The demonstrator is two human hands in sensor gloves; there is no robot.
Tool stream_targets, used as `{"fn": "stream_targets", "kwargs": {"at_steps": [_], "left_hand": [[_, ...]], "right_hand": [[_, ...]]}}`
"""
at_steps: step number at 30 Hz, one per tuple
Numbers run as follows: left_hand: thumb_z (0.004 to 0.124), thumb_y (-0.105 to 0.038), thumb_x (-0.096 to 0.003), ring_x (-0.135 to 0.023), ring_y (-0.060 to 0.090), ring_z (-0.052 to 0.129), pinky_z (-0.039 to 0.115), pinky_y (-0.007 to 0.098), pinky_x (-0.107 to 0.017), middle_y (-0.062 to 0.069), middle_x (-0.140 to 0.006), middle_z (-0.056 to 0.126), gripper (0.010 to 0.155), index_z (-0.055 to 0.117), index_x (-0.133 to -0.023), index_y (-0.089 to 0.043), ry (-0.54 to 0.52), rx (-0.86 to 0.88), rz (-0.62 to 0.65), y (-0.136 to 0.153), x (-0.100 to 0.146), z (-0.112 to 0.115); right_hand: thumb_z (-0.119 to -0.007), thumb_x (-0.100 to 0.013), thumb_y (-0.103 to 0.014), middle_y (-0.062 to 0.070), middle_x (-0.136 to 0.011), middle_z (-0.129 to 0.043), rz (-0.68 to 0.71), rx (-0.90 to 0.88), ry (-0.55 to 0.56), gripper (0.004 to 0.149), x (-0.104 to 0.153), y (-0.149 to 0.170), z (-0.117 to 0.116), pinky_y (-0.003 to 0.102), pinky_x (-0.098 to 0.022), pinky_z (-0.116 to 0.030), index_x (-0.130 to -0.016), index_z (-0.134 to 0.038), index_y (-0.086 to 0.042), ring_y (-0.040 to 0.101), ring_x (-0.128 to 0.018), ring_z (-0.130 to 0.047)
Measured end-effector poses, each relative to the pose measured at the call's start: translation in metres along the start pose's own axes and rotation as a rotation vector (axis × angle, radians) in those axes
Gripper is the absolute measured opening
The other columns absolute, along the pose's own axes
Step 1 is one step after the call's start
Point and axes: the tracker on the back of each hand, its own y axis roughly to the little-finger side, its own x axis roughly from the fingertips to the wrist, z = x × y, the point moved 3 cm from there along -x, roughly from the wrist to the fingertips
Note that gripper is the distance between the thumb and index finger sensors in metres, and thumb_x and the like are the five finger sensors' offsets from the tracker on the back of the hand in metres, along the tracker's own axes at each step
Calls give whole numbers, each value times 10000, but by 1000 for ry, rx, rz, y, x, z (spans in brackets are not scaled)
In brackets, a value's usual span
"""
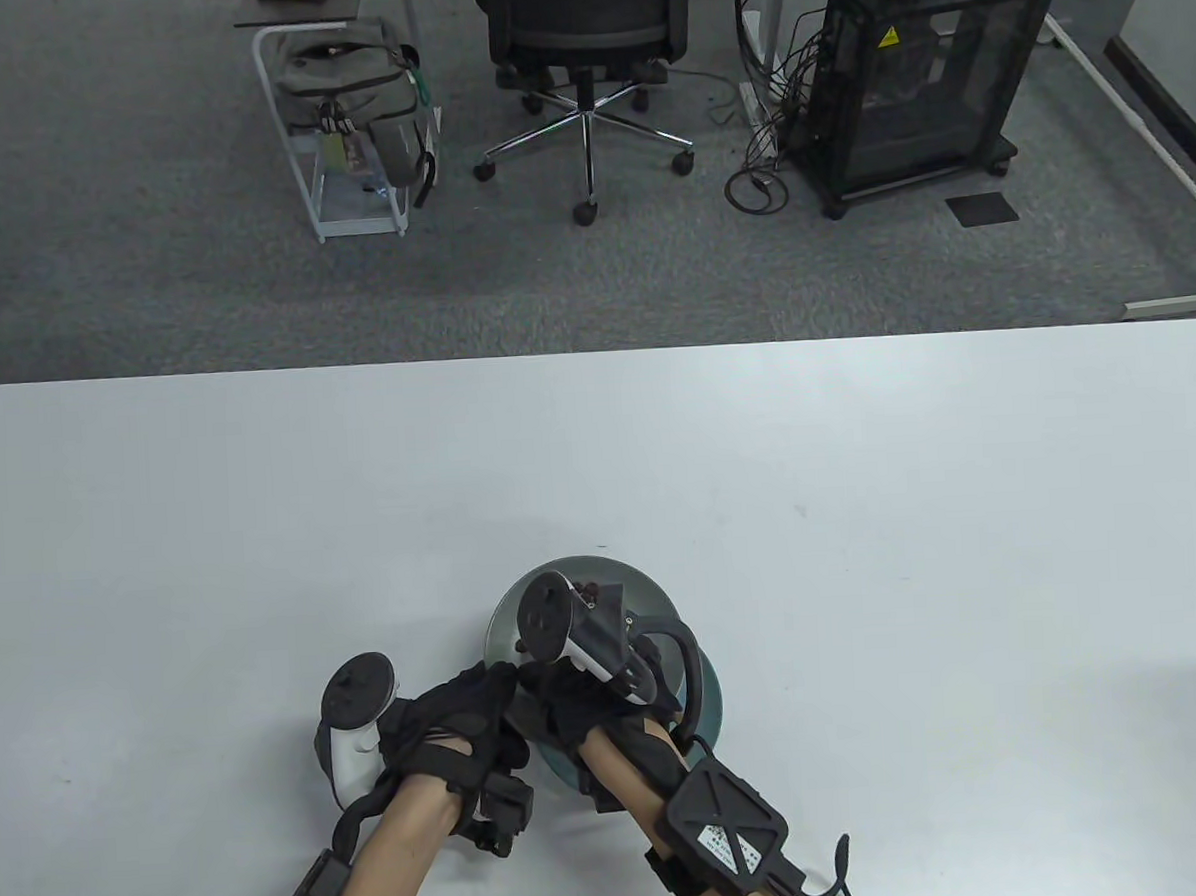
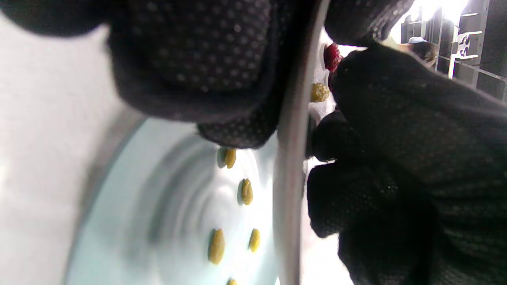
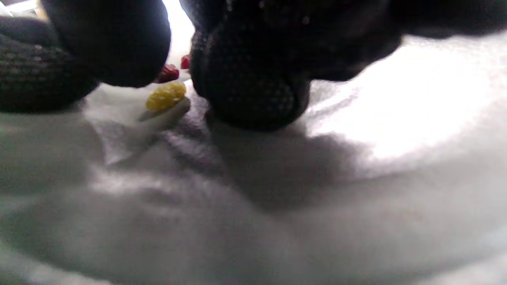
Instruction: Pick raisins with hand pinch into plate
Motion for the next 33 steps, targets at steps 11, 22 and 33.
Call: {"fn": "stream_targets", "kwargs": {"at_steps": [11,22,33], "left_hand": [[707,-377,-519,-197,240,1028,838,420,-181,176,-510,1056,533,781,-836,46,0,-1,-12,2,-1,0],[716,-377,-515,-193,241,1028,838,420,-178,182,-504,1056,538,783,-833,51,-8,-26,-9,4,-2,0],[727,-373,-512,-175,245,1028,839,420,-172,189,-491,1059,535,792,-826,56,-10,-40,-28,6,-3,1]], "right_hand": [[-908,-395,-548,36,-425,-1090,-10,5,-11,519,-5,1,-5,370,-217,-879,-698,-948,-128,188,-225,-996],[-969,-389,-473,60,-451,-1096,-12,15,5,508,-4,-5,-7,379,-222,-881,-724,-943,-92,202,-252,-1010],[-987,-382,-438,60,-448,-1093,-2,23,-32,501,-7,-5,-14,371,-209,-880,-721,-932,-73,197,-237,-1006]]}}
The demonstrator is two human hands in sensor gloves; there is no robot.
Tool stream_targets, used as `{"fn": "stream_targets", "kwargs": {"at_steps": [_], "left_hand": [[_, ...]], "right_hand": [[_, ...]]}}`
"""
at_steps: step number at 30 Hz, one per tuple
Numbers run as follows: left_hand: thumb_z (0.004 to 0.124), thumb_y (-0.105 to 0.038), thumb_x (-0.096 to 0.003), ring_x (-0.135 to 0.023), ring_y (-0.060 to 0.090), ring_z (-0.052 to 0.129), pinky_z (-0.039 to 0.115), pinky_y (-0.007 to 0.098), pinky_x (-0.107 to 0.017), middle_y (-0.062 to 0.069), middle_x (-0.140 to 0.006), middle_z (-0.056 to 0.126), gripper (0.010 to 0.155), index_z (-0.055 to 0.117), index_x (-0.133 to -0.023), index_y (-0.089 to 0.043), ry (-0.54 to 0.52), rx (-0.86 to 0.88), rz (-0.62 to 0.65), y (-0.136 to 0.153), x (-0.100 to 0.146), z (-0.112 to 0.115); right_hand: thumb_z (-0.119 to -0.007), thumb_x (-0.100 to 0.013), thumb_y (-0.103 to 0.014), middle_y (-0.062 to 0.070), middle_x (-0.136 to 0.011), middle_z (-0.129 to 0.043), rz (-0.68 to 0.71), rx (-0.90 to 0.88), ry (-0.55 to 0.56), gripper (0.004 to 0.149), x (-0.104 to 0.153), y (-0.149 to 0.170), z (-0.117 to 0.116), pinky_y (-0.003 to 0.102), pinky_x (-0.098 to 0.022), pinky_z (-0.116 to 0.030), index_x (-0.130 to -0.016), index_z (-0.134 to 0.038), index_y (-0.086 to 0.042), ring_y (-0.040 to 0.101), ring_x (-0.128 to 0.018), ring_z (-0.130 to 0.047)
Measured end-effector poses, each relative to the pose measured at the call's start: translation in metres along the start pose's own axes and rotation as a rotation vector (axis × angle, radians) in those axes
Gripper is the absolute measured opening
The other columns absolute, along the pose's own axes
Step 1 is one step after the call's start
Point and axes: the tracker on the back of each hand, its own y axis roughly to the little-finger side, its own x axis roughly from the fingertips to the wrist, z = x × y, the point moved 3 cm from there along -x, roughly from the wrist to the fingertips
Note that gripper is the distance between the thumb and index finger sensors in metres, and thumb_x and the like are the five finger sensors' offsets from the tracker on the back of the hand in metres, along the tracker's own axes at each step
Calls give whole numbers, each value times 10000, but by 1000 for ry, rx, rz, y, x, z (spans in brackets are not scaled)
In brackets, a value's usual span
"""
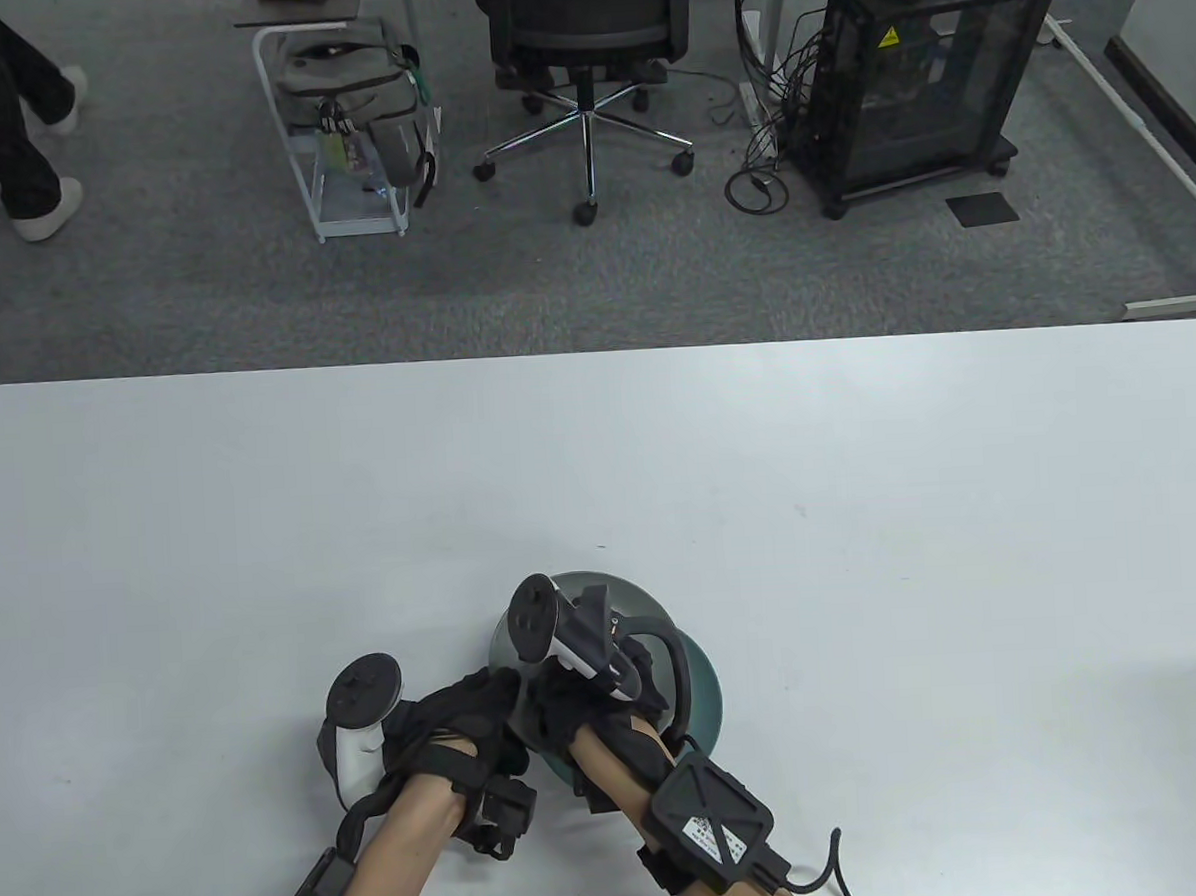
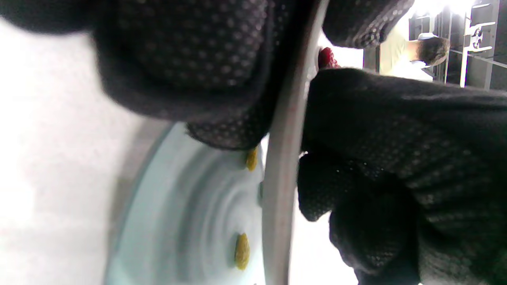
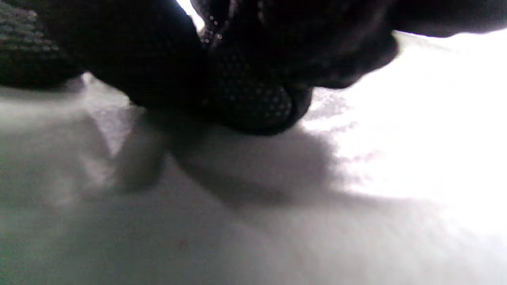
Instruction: Pick raisins with hand pinch into plate
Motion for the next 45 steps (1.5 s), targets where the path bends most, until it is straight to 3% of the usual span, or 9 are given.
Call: {"fn": "stream_targets", "kwargs": {"at_steps": [5,11,20,26,34,38,45], "left_hand": [[731,-373,-509,-171,242,1027,840,417,-171,187,-485,1060,534,797,-823,54,-10,-23,7,-1,0,-1],[725,-377,-514,-177,236,1030,841,415,-174,175,-492,1062,532,796,-825,48,4,-15,-1,1,-2,-1],[723,-382,-512,-194,234,1031,842,414,-174,170,-501,1062,534,794,-831,41,-68,49,2,-1,-1,-23],[722,-388,-514,-197,231,1032,842,410,-179,166,-511,1061,535,790,-838,33,-128,121,1,0,-2,-45],[741,-395,-507,-208,236,1038,842,409,-181,171,-525,1064,545,790,-847,28,-198,193,-24,8,-3,-71],[748,-395,-504,-211,233,1043,845,406,-179,167,-529,1068,542,793,-848,21,-228,202,-32,11,-3,-81],[771,-389,-491,-216,234,1053,847,408,-171,176,-537,1073,554,793,-844,36,-257,229,-68,19,-6,-92]], "right_hand": [[-1002,-381,-384,77,-479,-1095,18,12,18,497,2,-5,-1,381,-221,-876,-748,-926,-58,212,-261,-1010],[-1008,-367,-416,57,-442,-1094,42,5,25,504,0,-1,-1,371,-204,-880,-722,-935,-66,198,-234,-1007],[-998,-377,-416,61,-452,-1090,91,-125,69,503,23,14,41,373,-216,-876,-733,-928,-69,200,-240,-1001],[-985,-399,-420,58,-457,-1087,100,-134,66,489,35,28,49,371,-221,-876,-739,-924,-74,198,-246,-999],[-991,-392,-416,48,-432,-1080,62,-87,11,489,31,44,20,373,-220,-872,-739,-925,-77,188,-227,-985],[-997,-382,-411,36,-409,-1073,60,-31,-36,493,25,42,-5,375,-219,-869,-740,-927,-80,181,-214,-974],[-1004,-379,-399,24,-380,-1068,52,56,-57,485,16,32,-26,378,-214,-868,-739,-931,-83,177,-195,-965]]}}
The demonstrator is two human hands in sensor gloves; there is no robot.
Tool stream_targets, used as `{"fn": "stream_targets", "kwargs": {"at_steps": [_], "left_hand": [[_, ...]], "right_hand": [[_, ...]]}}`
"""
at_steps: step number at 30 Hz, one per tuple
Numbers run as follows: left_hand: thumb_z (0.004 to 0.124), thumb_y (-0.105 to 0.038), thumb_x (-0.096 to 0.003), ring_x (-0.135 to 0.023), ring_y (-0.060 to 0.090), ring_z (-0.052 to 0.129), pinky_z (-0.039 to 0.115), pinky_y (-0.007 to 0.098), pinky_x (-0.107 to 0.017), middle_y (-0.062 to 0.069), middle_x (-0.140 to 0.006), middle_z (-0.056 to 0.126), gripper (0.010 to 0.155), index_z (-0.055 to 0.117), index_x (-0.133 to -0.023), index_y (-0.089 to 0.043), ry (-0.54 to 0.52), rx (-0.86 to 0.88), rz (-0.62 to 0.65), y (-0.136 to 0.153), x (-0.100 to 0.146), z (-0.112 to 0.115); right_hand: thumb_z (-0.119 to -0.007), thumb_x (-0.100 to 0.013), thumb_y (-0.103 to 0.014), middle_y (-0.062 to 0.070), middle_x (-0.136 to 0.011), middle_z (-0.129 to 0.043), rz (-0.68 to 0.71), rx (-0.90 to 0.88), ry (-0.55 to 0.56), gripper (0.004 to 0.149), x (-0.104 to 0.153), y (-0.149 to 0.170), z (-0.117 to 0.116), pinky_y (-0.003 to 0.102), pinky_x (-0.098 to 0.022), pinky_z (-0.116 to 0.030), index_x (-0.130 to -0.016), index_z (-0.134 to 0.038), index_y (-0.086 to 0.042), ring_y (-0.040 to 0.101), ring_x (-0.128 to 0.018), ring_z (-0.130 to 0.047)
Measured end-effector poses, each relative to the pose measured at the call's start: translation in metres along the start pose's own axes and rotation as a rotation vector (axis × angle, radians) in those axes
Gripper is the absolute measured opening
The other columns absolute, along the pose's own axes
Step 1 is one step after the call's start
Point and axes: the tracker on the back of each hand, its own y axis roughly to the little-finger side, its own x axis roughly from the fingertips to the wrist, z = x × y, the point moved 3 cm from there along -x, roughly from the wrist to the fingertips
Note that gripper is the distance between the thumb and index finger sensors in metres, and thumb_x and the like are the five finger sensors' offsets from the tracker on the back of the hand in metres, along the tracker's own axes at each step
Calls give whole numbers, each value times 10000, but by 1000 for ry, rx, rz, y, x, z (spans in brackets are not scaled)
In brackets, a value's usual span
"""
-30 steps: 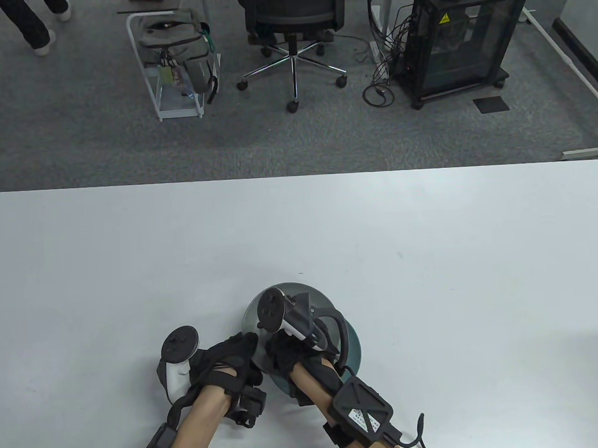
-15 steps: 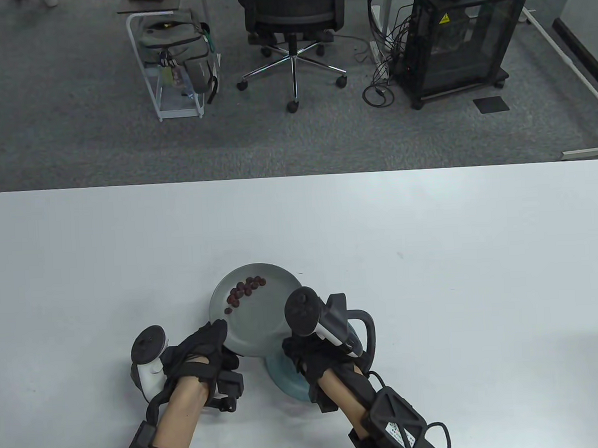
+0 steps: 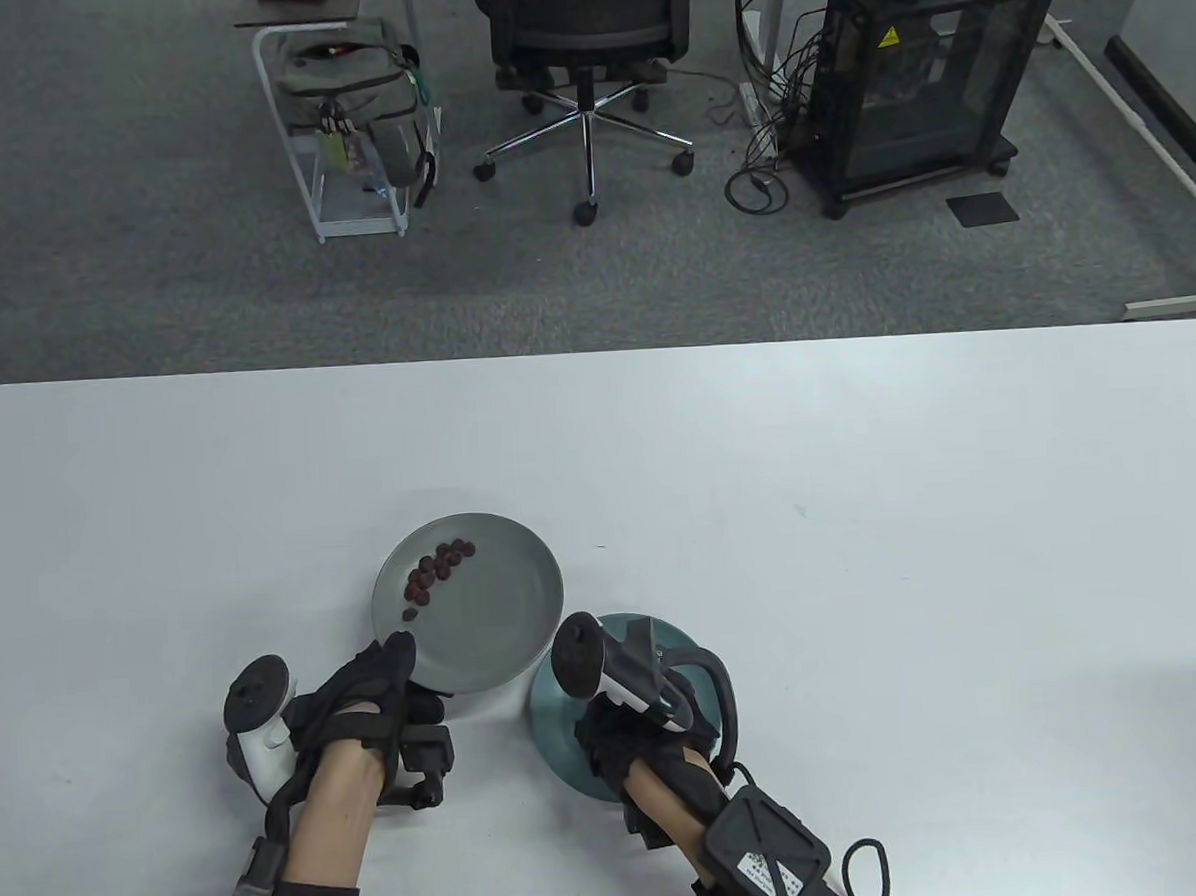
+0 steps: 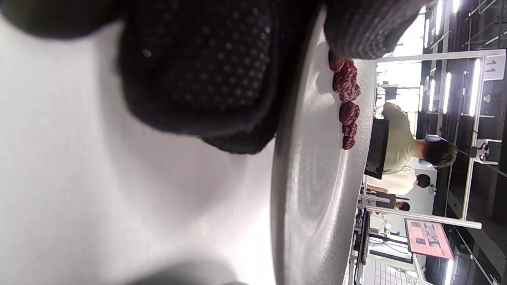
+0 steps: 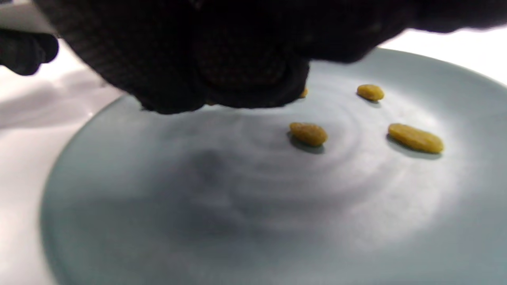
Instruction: Pick raisins with hand pinch into plate
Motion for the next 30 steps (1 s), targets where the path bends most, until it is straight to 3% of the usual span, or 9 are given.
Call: {"fn": "stream_targets", "kwargs": {"at_steps": [19,22,30], "left_hand": [[802,-379,-472,-186,231,1073,857,415,-145,188,-518,1097,562,819,-818,64,-79,-44,-35,5,-7,-22],[809,-377,-468,-178,230,1078,859,416,-138,188,-514,1103,563,826,-811,69,-81,-54,-41,5,-7,-23],[830,-369,-454,-146,221,1087,866,417,-115,189,-505,1121,566,845,-795,82,-112,-106,-66,5,-7,-30]], "right_hand": [[-1004,-375,-416,12,-366,-1076,15,151,10,476,0,-17,-16,373,-213,-871,-735,-948,-109,173,-188,-969],[-987,-377,-453,24,-428,-1073,8,149,52,522,5,-13,-5,381,-244,-869,-772,-923,-118,186,-234,-975],[-924,-397,-526,86,-650,-1046,-15,114,230,611,31,21,54,441,-373,-858,-860,-856,-133,266,-431,-989]]}}
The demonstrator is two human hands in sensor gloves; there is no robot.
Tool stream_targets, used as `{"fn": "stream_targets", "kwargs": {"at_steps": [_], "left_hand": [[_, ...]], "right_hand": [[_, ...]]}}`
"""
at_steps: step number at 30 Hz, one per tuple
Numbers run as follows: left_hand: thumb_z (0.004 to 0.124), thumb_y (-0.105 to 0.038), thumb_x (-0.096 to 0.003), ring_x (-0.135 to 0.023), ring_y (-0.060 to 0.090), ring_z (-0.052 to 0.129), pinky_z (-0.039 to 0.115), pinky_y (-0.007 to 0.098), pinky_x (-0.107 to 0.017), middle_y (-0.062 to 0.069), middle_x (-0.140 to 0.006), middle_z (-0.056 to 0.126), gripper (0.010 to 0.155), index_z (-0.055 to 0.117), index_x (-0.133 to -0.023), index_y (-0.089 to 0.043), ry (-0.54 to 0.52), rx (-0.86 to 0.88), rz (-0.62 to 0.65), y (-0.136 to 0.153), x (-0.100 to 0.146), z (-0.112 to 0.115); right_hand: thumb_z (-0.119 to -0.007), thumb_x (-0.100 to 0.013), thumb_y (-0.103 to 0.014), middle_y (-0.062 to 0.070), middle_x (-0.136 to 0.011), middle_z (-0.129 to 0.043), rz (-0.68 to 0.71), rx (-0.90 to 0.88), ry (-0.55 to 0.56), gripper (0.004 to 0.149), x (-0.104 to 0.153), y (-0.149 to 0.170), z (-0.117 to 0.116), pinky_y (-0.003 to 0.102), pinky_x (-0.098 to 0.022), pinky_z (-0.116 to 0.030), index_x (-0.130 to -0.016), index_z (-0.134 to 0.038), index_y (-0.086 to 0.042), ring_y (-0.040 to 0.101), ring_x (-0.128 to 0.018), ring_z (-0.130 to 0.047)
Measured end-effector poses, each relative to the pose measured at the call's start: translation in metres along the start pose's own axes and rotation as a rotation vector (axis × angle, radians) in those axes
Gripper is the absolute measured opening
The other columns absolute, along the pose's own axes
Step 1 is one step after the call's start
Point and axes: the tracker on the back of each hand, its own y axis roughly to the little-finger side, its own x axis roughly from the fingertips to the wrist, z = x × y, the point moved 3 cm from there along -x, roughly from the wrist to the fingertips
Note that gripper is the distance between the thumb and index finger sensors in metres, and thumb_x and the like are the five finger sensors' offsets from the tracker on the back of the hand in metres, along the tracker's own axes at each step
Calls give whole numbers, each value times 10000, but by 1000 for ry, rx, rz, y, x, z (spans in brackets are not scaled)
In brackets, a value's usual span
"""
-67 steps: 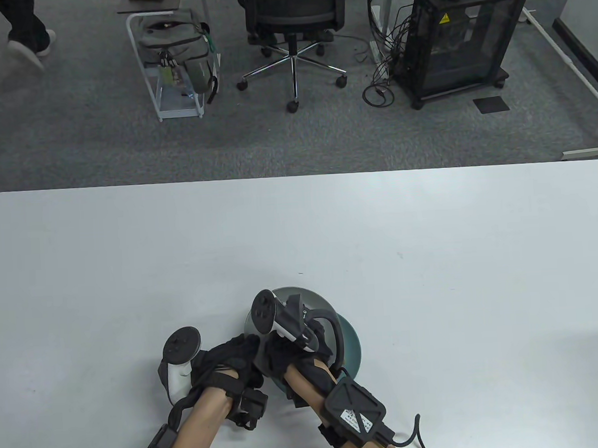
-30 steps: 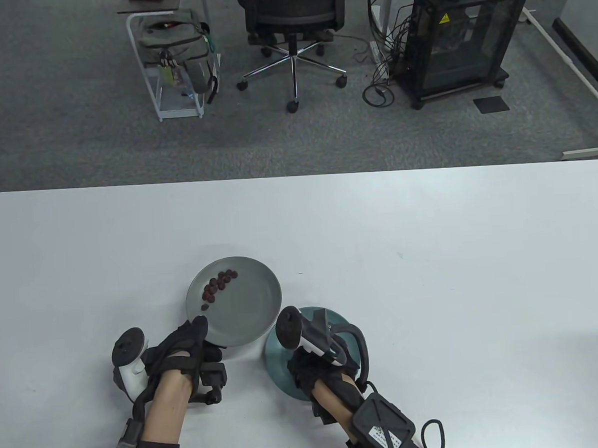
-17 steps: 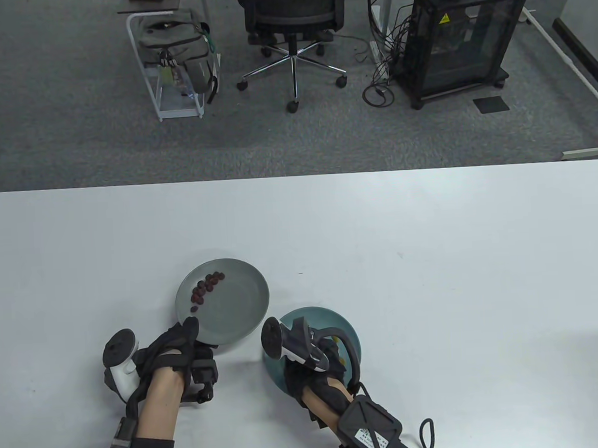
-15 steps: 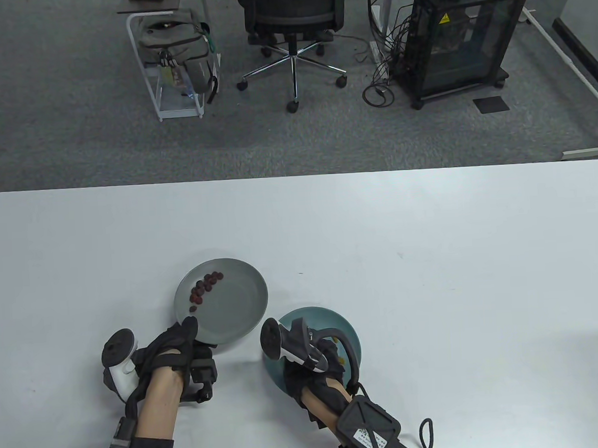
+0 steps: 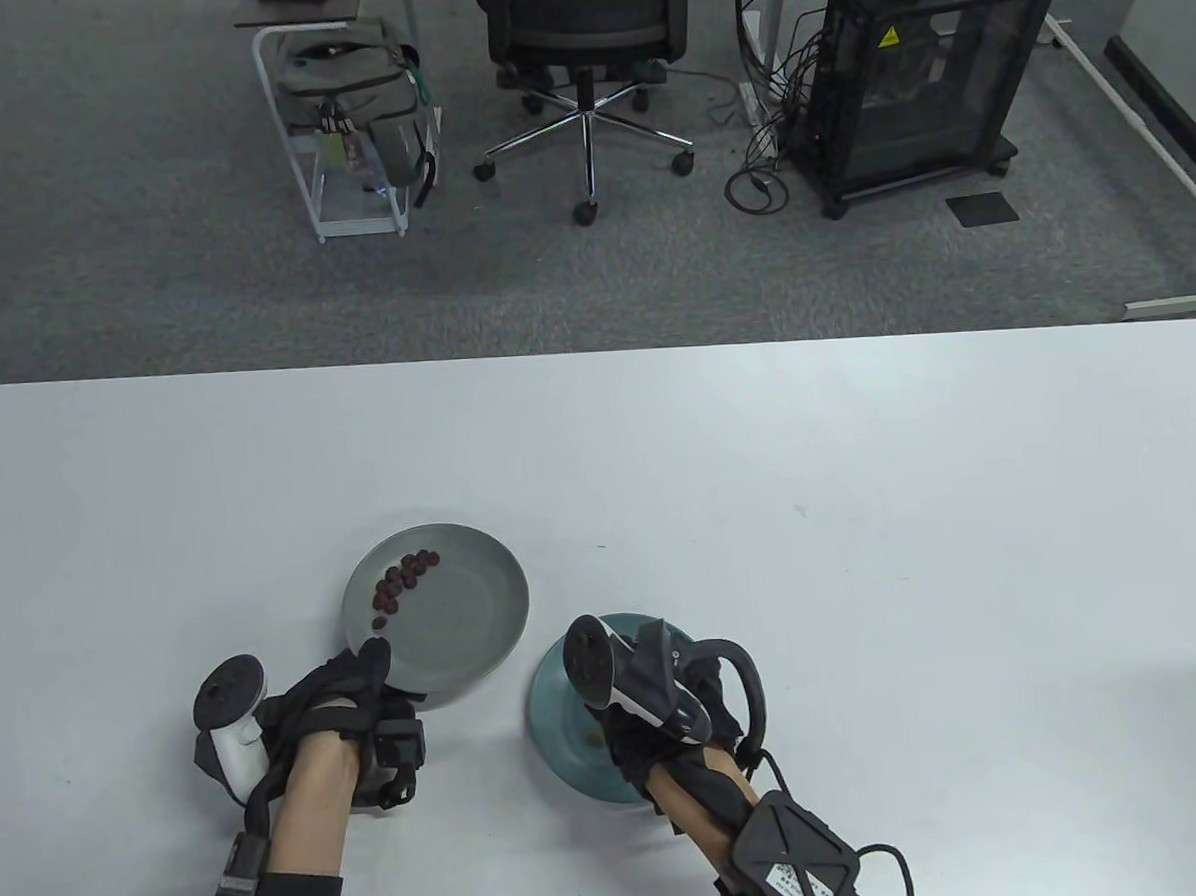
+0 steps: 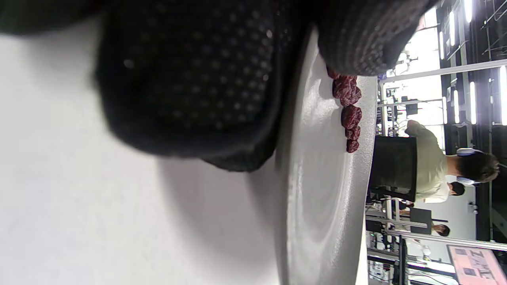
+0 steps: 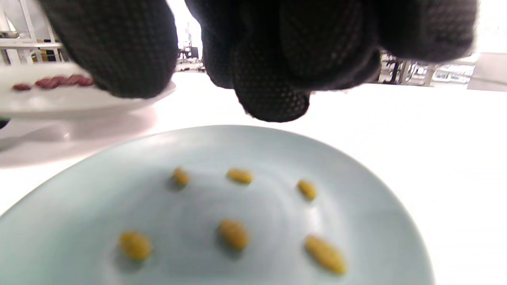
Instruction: Pick raisins with hand pinch into plate
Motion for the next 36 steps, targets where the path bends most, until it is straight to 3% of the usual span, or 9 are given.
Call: {"fn": "stream_targets", "kwargs": {"at_steps": [8,17,23,36], "left_hand": [[846,-363,-444,-107,209,1095,873,409,-84,191,-487,1139,575,862,-774,107,-26,-49,-14,0,-2,-6],[856,-360,-444,-89,208,1099,872,393,-59,183,-478,1148,559,872,-768,95,-28,-80,-37,-1,-3,-7],[876,-393,-441,-51,196,1102,872,384,-32,134,-438,1169,550,904,-745,65,-44,-174,-28,-5,-4,-10],[890,-375,-442,-105,194,1095,870,396,-68,97,-457,1128,538,849,-763,55,-106,-274,-13,-8,5,-10]], "right_hand": [[-888,-416,-537,95,-673,-1044,-56,7,66,605,14,60,17,453,-387,-856,-864,-854,-131,280,-450,-992],[-868,-420,-546,95,-687,-1042,-93,-31,87,608,16,101,12,455,-397,-856,-868,-850,-136,281,-469,-991],[-855,-422,-549,101,-726,-1024,-92,-85,131,621,18,116,6,462,-417,-850,-889,-827,-140,291,-500,-985],[-744,-448,-597,157,-982,-863,-118,-145,149,683,24,129,-1,539,-548,-783,-975,-733,-163,402,-794,-886]]}}
